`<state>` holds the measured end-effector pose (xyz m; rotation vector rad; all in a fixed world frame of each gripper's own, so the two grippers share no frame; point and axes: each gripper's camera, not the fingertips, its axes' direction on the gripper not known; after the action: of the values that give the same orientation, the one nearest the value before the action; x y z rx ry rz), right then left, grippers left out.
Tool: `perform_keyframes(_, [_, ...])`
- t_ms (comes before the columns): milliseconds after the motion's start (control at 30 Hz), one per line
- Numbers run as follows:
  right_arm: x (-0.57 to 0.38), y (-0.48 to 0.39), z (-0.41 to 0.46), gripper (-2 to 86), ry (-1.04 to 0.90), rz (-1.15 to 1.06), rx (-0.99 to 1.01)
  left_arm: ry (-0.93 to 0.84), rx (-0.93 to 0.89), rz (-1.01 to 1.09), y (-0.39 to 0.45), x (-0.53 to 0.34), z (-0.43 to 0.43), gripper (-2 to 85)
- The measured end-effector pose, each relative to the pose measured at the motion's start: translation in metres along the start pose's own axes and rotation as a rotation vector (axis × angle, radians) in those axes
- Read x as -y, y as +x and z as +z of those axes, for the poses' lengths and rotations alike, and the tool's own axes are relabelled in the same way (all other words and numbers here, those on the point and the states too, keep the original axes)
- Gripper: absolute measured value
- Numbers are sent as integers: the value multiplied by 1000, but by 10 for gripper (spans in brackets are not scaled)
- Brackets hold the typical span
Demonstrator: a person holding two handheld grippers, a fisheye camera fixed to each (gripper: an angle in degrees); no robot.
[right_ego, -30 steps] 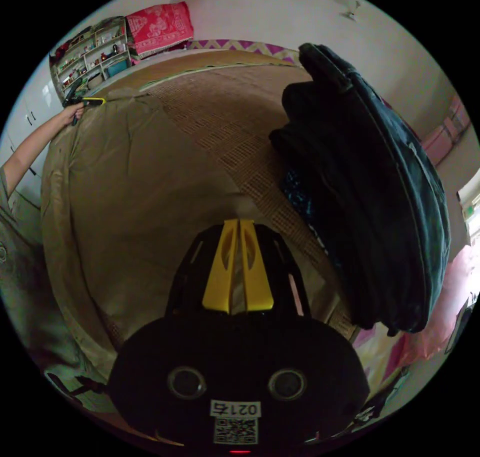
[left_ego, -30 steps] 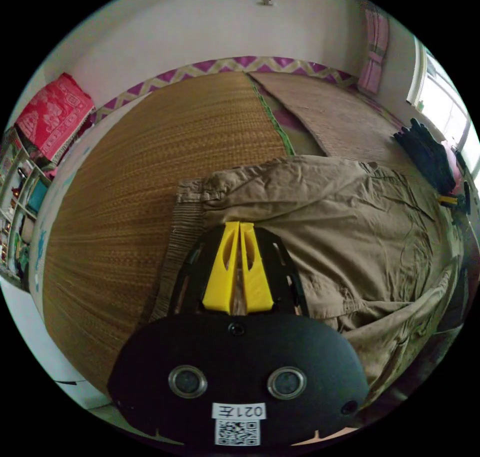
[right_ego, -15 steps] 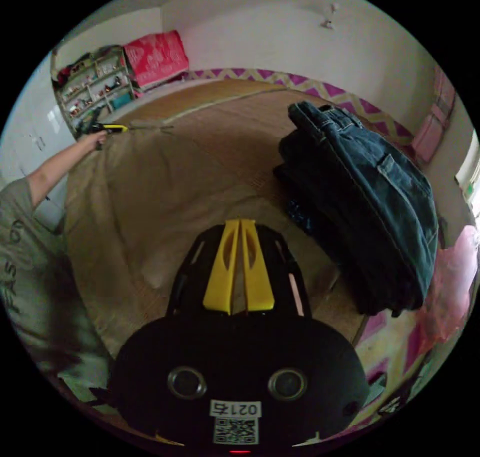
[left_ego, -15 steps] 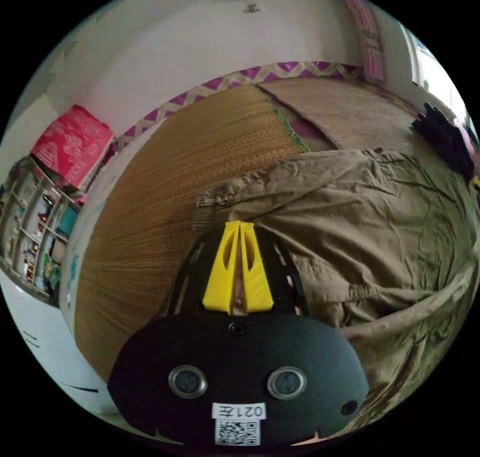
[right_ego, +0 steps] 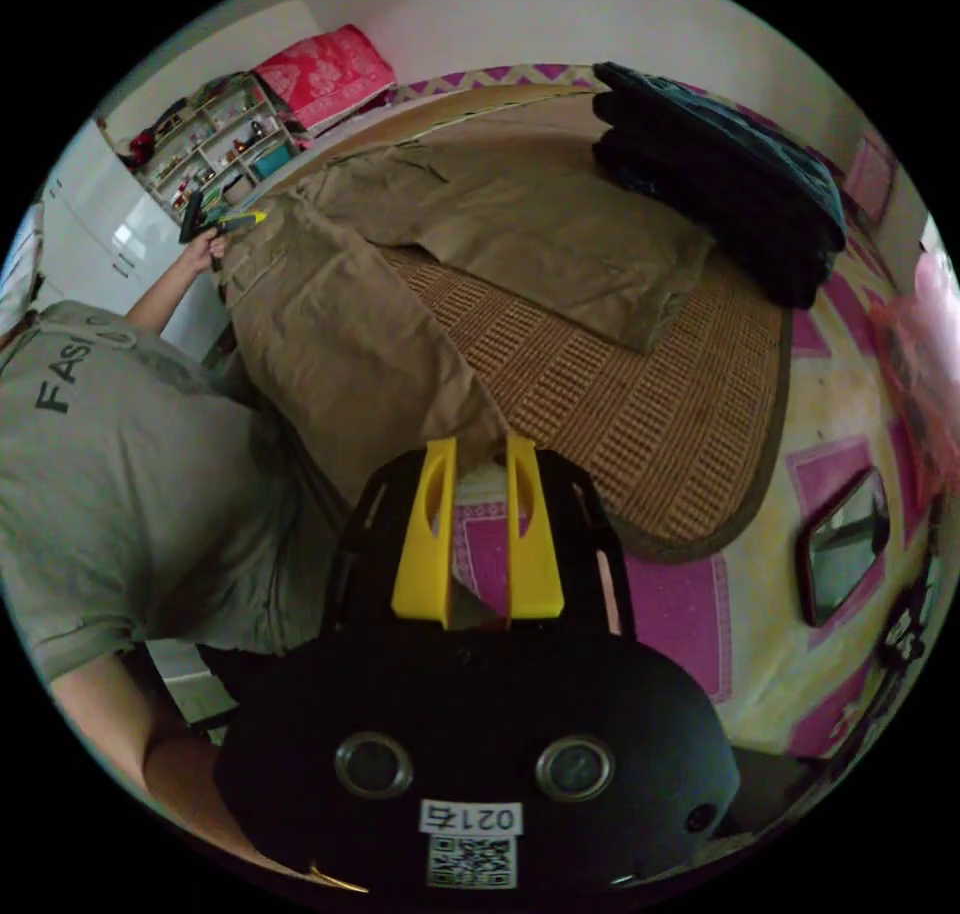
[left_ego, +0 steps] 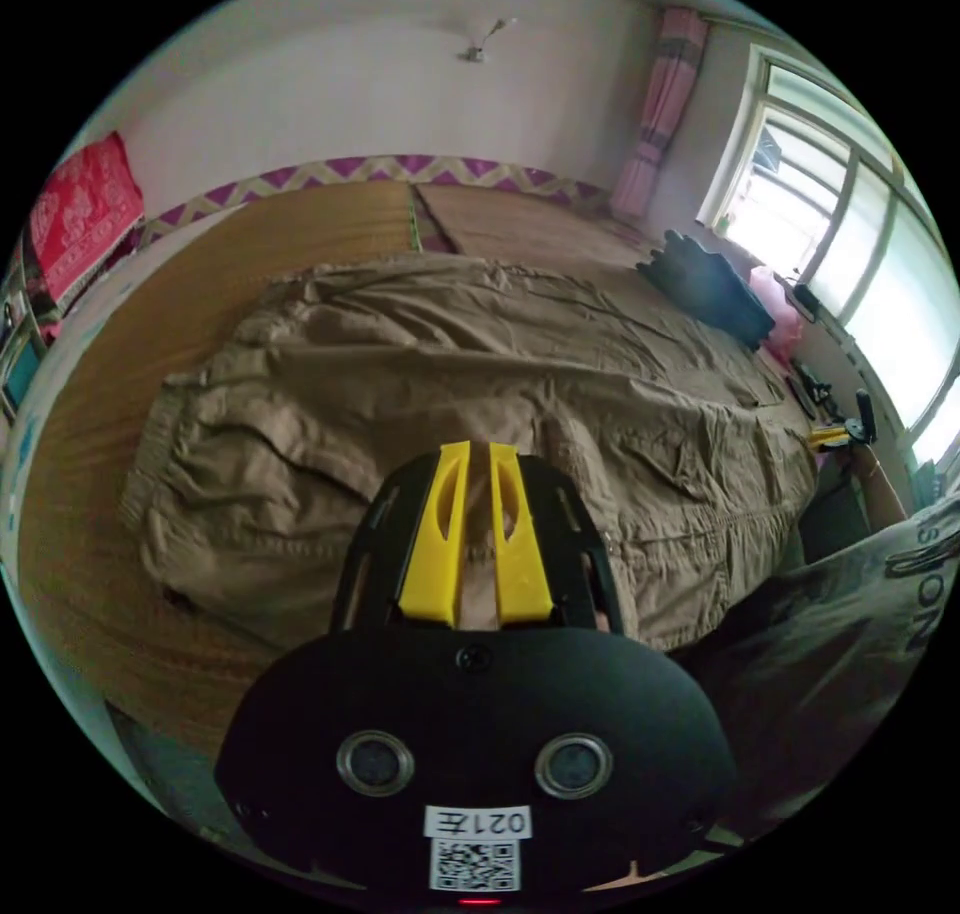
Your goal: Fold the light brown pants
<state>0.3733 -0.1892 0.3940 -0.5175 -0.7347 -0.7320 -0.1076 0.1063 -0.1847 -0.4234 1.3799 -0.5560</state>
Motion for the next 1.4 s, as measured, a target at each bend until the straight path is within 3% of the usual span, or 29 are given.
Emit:
perform_keyframes(167, [14,-11,8,-1,13,-10,-11,-49,-29,-139,-9,-16,0,-8])
perform_keyframes(333, [46,-6,2,-6,-18,10,-135,25,-73,-214,-3,-40,-5,-9])
perform_keyframes(667, [110,-12,28,-4,-178,-34,-290,119,373,-141,109,-82,-10,-10])
perform_keyframes(933, [63,-42,20,-2,-119,25,-362,162,172,-325,124,-116,-17,-10])
perform_keyframes(1100, [43,-50,7,-4,-102,72,-355,105,292,-147,163,-126,-24,-9])
perform_keyframes(1233, [28,-69,-22,-9,-39,134,-426,173,328,-162,161,-130,-47,-9])
perform_keyframes(1400, [17,-124,-54,-10,147,32,-212,253,327,-264,108,-94,-86,1])
